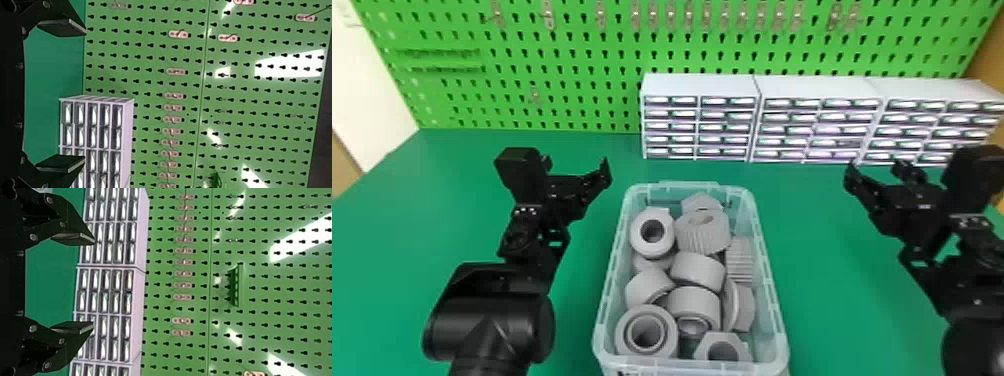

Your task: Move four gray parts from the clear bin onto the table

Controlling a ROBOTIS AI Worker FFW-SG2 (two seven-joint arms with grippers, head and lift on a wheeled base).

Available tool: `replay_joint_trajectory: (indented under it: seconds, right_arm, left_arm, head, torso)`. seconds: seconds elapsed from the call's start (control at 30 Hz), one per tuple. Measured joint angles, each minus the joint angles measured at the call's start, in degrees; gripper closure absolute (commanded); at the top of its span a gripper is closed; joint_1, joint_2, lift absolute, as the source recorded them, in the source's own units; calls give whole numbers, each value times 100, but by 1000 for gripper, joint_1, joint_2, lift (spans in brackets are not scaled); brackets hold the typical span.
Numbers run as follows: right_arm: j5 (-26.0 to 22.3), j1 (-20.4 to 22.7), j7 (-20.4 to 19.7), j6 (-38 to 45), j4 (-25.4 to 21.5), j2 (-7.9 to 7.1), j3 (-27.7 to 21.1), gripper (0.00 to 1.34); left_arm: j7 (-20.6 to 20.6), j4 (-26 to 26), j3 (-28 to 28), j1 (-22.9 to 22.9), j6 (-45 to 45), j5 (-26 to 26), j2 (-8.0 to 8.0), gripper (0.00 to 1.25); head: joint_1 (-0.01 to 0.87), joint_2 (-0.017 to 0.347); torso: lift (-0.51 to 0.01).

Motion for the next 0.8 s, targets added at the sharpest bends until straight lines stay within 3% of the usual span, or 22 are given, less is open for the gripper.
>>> replay_joint_trajectory:
  seconds: [0.8]
  right_arm:
    - [25,-92,0,117,0,-51,-22,502]
  left_arm:
    - [35,0,-20,6,58,-95,0,142]
  head:
    - [693,72]
  torso:
    - [-52]
